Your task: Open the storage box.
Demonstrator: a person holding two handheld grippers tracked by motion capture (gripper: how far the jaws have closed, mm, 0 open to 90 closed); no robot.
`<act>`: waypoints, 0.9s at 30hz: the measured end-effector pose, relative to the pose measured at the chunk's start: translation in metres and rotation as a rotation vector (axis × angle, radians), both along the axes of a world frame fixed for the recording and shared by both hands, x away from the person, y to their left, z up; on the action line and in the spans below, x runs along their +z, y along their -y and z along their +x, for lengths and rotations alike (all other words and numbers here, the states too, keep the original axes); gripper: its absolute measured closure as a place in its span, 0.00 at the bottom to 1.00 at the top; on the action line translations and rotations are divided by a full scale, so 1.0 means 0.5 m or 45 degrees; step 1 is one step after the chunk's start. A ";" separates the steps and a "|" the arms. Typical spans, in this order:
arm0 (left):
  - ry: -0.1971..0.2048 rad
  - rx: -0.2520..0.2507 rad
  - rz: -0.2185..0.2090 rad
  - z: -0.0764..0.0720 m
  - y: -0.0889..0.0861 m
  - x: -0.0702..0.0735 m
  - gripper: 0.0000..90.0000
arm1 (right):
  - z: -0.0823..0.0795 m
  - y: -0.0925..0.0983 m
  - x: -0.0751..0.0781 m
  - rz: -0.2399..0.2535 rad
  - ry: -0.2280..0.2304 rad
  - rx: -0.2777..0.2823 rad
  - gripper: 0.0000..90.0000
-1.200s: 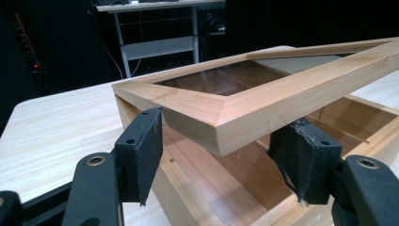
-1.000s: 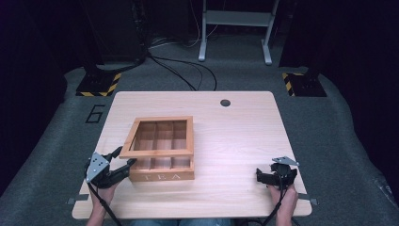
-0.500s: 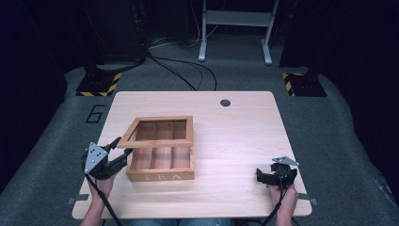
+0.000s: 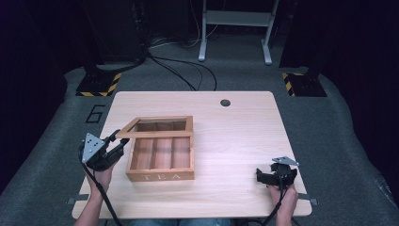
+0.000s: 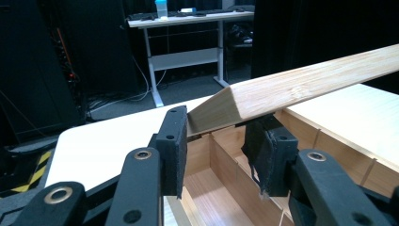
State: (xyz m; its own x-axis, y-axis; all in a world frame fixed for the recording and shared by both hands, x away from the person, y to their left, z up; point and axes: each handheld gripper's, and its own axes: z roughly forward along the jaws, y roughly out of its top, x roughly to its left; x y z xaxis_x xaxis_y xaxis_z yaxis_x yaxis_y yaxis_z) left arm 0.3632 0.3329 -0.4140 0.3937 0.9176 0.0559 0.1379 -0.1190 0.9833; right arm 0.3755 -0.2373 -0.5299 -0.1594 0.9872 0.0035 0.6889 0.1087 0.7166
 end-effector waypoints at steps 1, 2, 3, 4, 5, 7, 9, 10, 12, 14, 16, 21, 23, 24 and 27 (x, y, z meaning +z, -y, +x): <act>0.000 0.000 0.005 0.001 -0.001 0.002 0.67 | 0.000 0.000 0.000 0.000 0.000 0.000 0.00; -0.004 0.000 0.006 0.002 -0.001 0.005 0.67 | 0.000 0.000 0.000 0.000 0.000 0.000 0.00; -0.004 0.001 0.006 0.004 -0.001 0.007 0.67 | 0.000 0.000 0.000 0.000 0.000 0.000 0.00; 0.001 0.000 0.002 0.006 0.000 0.008 0.67 | 0.000 0.000 0.000 0.000 0.000 0.000 0.00; -0.005 0.002 0.003 0.007 -0.001 0.011 0.67 | 0.000 0.000 0.000 0.000 0.000 0.000 0.00; -0.003 -0.001 0.007 0.012 -0.001 0.017 0.67 | 0.000 0.000 0.000 0.000 0.000 0.000 0.00; -0.013 -0.006 0.009 0.017 -0.003 0.025 0.68 | 0.000 0.000 0.000 0.000 0.000 0.000 0.00; -0.013 -0.009 0.003 0.020 -0.004 0.027 0.68 | 0.000 0.000 0.000 0.000 0.000 0.000 0.00; -0.032 -0.021 -0.006 0.028 -0.007 0.037 0.68 | 0.000 0.000 0.000 0.000 0.000 0.000 0.00; -0.037 -0.022 -0.004 0.034 -0.008 0.045 0.68 | 0.000 0.000 0.000 0.000 0.000 0.000 0.00; -0.050 -0.023 0.006 0.040 -0.008 0.054 0.68 | 0.000 0.000 0.000 0.000 0.000 0.000 0.00; -0.068 -0.037 -0.008 0.058 -0.012 0.073 0.68 | 0.000 0.000 0.000 0.000 0.000 0.000 0.00; -0.077 -0.045 -0.010 0.067 -0.014 0.081 0.68 | 0.000 0.000 0.000 0.000 0.000 0.000 0.00; -0.090 -0.051 -0.016 0.075 -0.016 0.088 0.68 | 0.000 0.000 0.000 0.000 0.000 0.000 0.00; -0.104 -0.055 -0.024 0.093 -0.018 0.103 0.68 | 0.000 0.000 0.000 0.000 0.000 0.000 0.00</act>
State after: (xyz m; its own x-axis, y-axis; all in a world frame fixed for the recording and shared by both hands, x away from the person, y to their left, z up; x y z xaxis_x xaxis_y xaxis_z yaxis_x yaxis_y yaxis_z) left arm 0.4096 0.3420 -0.3626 0.4353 0.9003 0.0048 0.2129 -0.1081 0.9711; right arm 0.3755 -0.2374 -0.5299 -0.1594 0.9872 0.0037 0.6890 0.1086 0.7166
